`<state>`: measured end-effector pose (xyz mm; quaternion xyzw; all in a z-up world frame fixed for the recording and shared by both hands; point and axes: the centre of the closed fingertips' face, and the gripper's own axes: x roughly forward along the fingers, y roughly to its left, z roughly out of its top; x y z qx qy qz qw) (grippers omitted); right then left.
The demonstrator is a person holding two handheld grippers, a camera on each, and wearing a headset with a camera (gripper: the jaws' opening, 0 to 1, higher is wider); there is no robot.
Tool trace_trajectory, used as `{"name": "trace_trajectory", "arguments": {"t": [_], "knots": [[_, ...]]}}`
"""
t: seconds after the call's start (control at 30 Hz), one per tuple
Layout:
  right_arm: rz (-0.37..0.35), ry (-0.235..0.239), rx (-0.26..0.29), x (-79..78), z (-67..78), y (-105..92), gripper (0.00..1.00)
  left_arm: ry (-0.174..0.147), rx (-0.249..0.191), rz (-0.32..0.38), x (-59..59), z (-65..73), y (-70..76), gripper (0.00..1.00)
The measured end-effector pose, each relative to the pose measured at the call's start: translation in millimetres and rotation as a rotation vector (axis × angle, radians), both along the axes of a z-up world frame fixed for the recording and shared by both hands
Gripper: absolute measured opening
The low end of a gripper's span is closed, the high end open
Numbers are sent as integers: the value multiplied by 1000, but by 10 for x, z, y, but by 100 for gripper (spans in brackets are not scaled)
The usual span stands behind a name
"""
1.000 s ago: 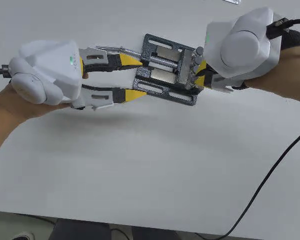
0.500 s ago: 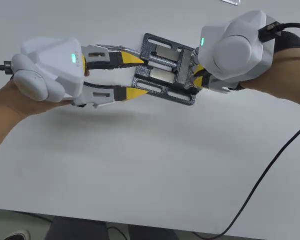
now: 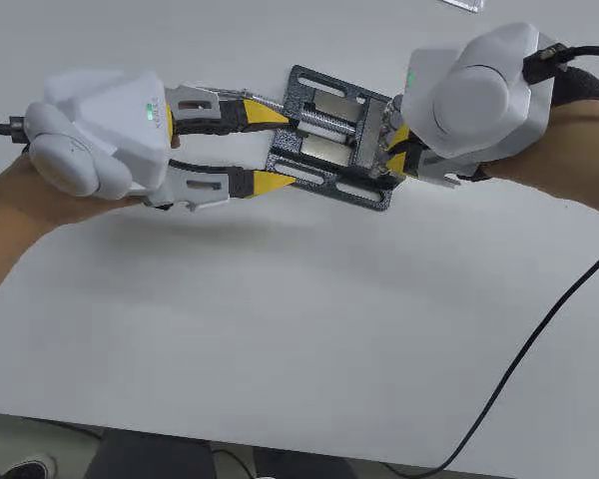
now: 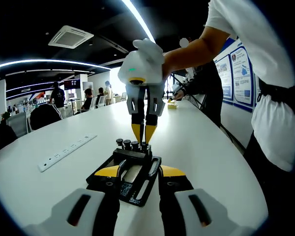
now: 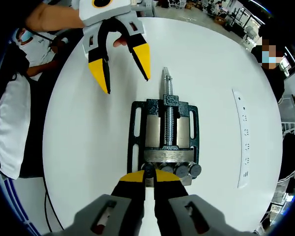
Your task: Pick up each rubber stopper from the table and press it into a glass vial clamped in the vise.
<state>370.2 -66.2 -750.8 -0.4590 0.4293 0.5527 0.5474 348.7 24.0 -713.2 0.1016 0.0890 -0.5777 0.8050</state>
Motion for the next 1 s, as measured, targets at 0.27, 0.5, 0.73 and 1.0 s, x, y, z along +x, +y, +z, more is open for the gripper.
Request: {"name": "trace_trajectory", "arguments": {"t": [0.27, 0.5, 0.73, 1.0], "knots": [[-6, 17, -14, 8, -21, -10, 5, -3, -1, 1, 25, 18, 1, 27], [-11, 23, -20, 14, -40, -13, 5, 0, 2, 0, 24, -1, 4, 27], [-13, 26, -26, 15, -56, -10, 5, 3, -2, 2, 43, -7, -4, 27], [-9, 20, -25, 15, -75, -13, 5, 10, -4, 0, 56, -41, -23, 27]]}}
